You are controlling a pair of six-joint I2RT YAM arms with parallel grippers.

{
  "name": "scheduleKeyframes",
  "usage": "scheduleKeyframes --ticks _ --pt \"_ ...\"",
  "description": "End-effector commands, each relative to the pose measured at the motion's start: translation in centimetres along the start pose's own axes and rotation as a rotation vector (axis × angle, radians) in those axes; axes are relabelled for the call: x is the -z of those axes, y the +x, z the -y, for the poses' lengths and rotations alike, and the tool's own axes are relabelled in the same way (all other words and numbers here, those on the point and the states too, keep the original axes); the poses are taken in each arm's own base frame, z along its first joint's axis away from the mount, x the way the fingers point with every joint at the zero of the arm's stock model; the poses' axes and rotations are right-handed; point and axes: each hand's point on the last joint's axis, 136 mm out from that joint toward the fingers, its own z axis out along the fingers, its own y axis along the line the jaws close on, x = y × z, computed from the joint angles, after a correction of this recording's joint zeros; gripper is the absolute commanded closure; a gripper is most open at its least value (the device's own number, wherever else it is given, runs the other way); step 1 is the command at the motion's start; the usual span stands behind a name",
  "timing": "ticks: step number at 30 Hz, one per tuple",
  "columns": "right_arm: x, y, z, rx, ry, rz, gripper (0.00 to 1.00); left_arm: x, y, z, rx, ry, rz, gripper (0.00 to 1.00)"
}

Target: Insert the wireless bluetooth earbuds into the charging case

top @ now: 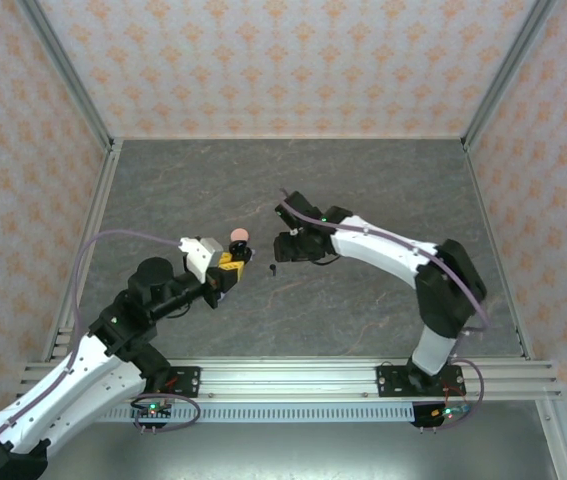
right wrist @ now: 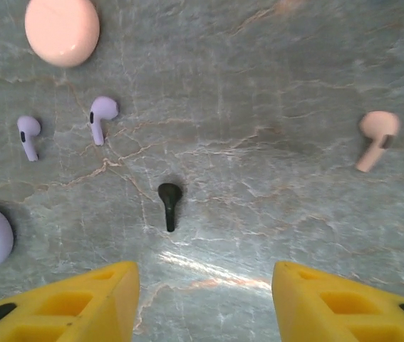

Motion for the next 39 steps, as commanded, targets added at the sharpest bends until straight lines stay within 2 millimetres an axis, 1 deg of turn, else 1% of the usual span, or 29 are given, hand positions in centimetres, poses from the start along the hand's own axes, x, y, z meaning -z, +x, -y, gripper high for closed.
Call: scheduleKeyframes --ticks 1,3,8,13,17,22,32,36,39 --pt "-1.4 0.1 -0.9 0.042 0.048 -0.046 0.49 0.5 0.6 -0.4 0.01 -0.031 -0.012 1.0" --pt "-2.8 0.4 -1.1 0.041 0.056 -0.076 0.5 0.6 0.6 -0.4 0.008 -0.031 -0.01 1.0" --pt "-5.2 0.7 -1.6 0.055 0.083 -0.125 0.55 0.5 0.7 -0.4 0.009 -0.026 -0.01 1.0" --pt "-7.0 1.2 -1.8 0.077 0.113 -0.166 0.59 0.4 0.7 -0.4 0.008 -0.026 -0.014 1.0" --pt "-7.9 1.5 -1.8 0.083 0.129 -0.187 0.63 0.4 0.7 -0.4 0.007 -0.027 -0.014 1.0" --pt "-8.7 2.1 -2.0 0.1 0.139 -0.208 0.67 0.3 0.8 -0.5 0.007 -0.03 -0.016 1.0" --pt "-9.3 3.1 -1.1 0.109 0.169 -0.24 0.76 0.3 0.7 -0.5 0.007 -0.031 -0.015 1.0" --pt "-8.5 2.4 -1.1 0.123 0.172 -0.205 0.77 0.3 0.7 -0.4 0.008 -0.029 -0.015 1.0" --pt "-7.1 1.3 -1.5 0.135 0.155 -0.144 0.78 0.3 0.6 -0.3 0.013 -0.024 -0.01 1.0"
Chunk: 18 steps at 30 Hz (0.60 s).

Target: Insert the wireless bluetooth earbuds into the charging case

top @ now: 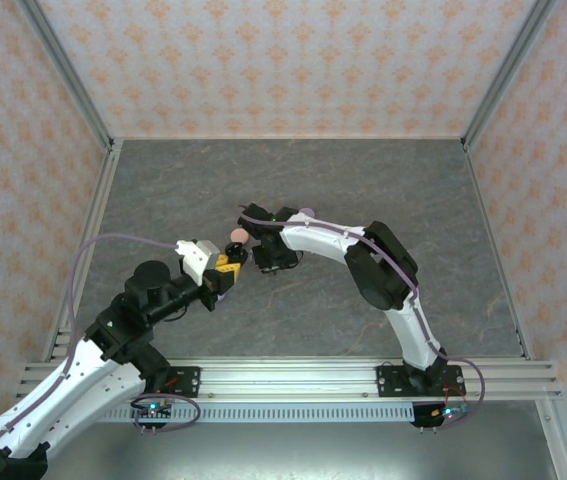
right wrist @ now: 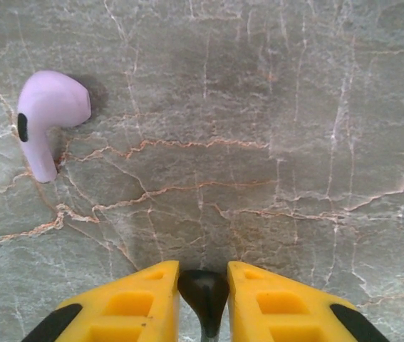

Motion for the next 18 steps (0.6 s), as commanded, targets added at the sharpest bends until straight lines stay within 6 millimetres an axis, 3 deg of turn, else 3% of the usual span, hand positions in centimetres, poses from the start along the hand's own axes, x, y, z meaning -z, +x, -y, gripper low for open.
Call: scheduleKeyframes --ticks 1,6,10,18 --pt "2.1 -0.4 0.3 0.036 0.011 0.07 0.78 -0.2 0.2 -0.1 0.015 -0.005 0.003 1.0" --pt "6.9 -2.0 0.6 0.015 -0.077 0.215 0.78 -0.6 -0.1 0.3 0.035 0.023 0.019 1.0" --pt "12.2 -2.9 0.9 0.005 -0.209 0.344 0.78 -1.5 -0.1 0.7 0.048 0.051 0.023 1.0" --pt "22.6 -2.3 1.4 0.036 -0.408 0.576 0.78 -3.4 -0.9 1.0 0.061 0.087 0.039 1.0"
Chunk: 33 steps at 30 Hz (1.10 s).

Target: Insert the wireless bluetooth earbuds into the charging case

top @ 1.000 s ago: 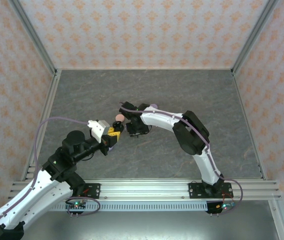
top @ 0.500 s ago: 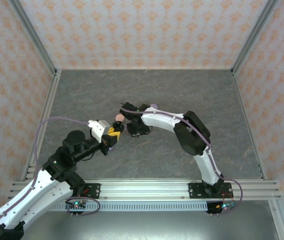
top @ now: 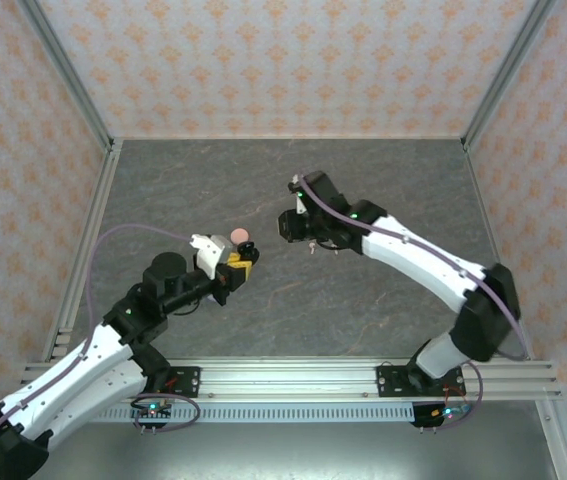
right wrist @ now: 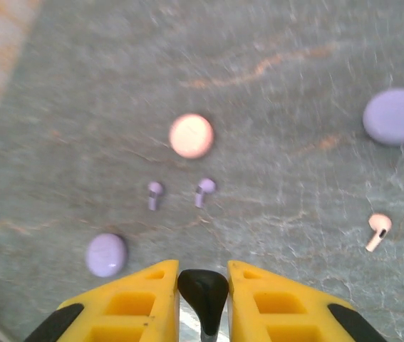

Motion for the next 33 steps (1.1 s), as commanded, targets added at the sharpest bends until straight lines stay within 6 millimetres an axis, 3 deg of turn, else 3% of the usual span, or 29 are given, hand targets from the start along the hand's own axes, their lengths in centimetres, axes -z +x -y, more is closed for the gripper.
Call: scheduleKeyframes --ticks 1,7,14,22,33 --pt "2.7 -0.9 -2.2 0.044 -0.118 0.078 0.78 -0.5 -2.1 1.0 -0.001 0.052 0.081 1.0" --pt "6.8 -1.7 -6.0 0.067 -0.332 0.182 0.78 -1.5 -3.4 1.5 -0.003 0.089 0.11 1.0" --pt "7.8 -1.0 -9.0 0.126 -0.428 0.228 0.78 -2.2 -4.3 2.5 0.002 0.153 0.137 1.0" --pt "7.5 0.0 -8.9 0.148 -0.416 0.211 0.78 -2.0 -5.2 3.7 -0.021 0.216 0.166 1.0" --pt "6.8 0.9 -8.7 0.148 -0.408 0.184 0.78 -2.0 -5.4 3.7 -0.023 0.219 0.169 1.0"
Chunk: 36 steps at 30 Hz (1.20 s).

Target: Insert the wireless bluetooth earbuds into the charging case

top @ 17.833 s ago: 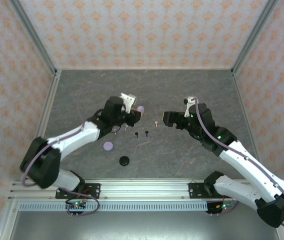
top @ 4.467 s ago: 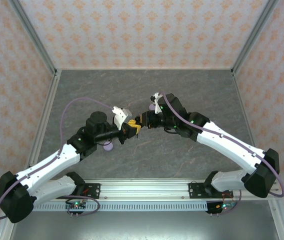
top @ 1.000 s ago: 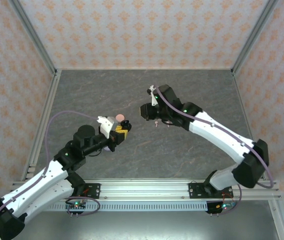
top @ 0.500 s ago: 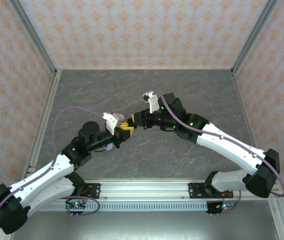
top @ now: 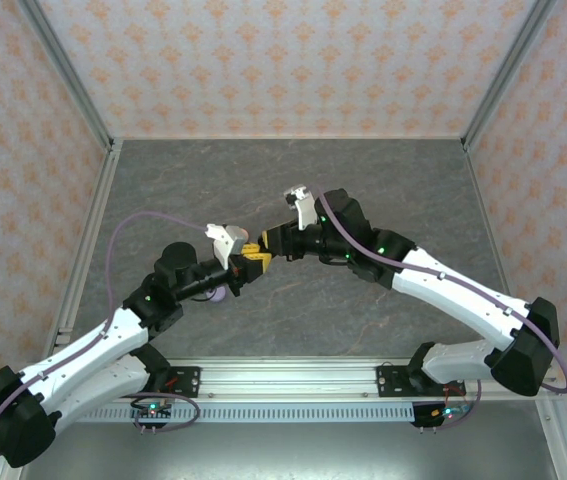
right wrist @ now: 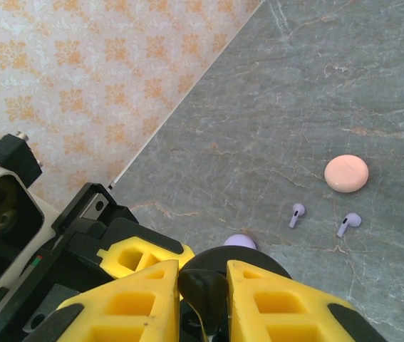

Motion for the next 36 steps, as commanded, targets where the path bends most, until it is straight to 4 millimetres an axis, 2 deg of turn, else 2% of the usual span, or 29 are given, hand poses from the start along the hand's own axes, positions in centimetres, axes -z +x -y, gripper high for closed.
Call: scheduleKeyframes --ticks 1,14,25,29,36 --pt "0.5 -0.5 -0.7 0.028 -0.025 0.031 0.78 0.2 -2.7 1.1 -0.031 0.035 0.072 1.0" --pt "-0.2 0.4 -0.7 0.026 -0.029 -0.011 0.78 0.1 -3.0 1.1 -0.034 0.034 0.077 1.0" --pt "-0.7 1.5 0.2 0.042 0.023 -0.048 0.79 0.0 -2.9 1.0 -0.034 0.028 0.07 1.0" --pt "-0.6 1.4 0.4 0.044 0.036 -0.039 0.79 0.0 -2.8 0.9 -0.033 0.026 0.068 1.0" --pt "0.3 -0.5 -0.2 0.061 0.032 0.039 0.79 -0.3 -2.4 0.7 -0.014 0.022 0.057 1.0"
